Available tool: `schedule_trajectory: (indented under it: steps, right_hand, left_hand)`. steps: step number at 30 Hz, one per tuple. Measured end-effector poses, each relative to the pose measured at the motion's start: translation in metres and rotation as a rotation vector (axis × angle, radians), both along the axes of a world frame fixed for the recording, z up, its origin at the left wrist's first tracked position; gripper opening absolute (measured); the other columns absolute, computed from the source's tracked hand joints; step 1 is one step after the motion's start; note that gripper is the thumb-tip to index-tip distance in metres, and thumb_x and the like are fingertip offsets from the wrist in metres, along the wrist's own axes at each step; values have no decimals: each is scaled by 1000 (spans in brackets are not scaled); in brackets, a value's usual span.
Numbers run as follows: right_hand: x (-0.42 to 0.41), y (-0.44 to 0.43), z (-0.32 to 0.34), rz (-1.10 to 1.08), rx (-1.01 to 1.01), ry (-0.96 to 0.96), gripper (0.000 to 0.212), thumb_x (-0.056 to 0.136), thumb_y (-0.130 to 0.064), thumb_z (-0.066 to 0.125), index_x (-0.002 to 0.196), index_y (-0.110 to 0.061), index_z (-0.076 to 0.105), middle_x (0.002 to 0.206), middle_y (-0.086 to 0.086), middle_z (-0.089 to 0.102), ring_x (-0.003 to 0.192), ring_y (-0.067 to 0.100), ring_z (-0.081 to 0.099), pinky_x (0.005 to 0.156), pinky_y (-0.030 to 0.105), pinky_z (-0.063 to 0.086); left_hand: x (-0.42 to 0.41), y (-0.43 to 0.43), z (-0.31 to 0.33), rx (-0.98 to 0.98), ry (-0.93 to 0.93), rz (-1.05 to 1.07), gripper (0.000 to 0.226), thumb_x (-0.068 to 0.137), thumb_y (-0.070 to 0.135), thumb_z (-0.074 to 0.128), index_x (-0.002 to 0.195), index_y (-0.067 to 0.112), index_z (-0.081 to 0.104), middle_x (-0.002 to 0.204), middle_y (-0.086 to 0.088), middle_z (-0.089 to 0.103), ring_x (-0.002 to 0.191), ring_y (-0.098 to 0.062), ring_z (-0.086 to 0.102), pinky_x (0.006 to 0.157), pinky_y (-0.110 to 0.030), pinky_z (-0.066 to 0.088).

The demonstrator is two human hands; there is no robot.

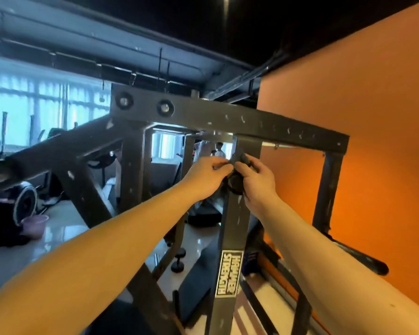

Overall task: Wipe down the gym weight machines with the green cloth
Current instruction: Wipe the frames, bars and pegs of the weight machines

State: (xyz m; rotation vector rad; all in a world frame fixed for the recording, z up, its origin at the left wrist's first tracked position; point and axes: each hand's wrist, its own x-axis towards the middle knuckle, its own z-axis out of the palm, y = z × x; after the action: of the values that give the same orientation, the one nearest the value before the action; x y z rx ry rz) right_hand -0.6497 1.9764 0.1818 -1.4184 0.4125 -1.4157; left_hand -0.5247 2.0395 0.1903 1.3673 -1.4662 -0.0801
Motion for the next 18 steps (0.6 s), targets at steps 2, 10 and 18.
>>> schedule_trajectory:
  steps: [2, 10, 18]
  right_hand:
    - [18, 5, 30, -187, -189, 32, 28, 92, -2, 67, 109, -23, 74, 96, -9, 74, 94, 11, 72, 80, 16, 55]
    - [144, 15, 110, -664, -938, 259, 37, 89, 3, 66, 123, -10, 73, 128, -3, 59, 123, 27, 49, 106, 34, 43]
    - [249, 33, 92, -838, -1162, 316, 34, 79, -5, 71, 112, -13, 76, 125, 10, 61, 112, 35, 48, 82, 45, 43]
  left_hand:
    - [19, 1, 22, -143, -79, 110, 24, 100, 33, 62, 117, 21, 74, 106, 5, 71, 100, -14, 68, 91, -34, 54]
    - [164, 44, 69, -554, -146, 734, 38, 91, 32, 66, 126, 23, 56, 140, -2, 43, 136, -27, 32, 108, -39, 22]
    - [244, 56, 50, -608, -73, 505, 33, 99, 8, 57, 131, 13, 59, 120, -6, 55, 111, -28, 57, 102, -52, 47]
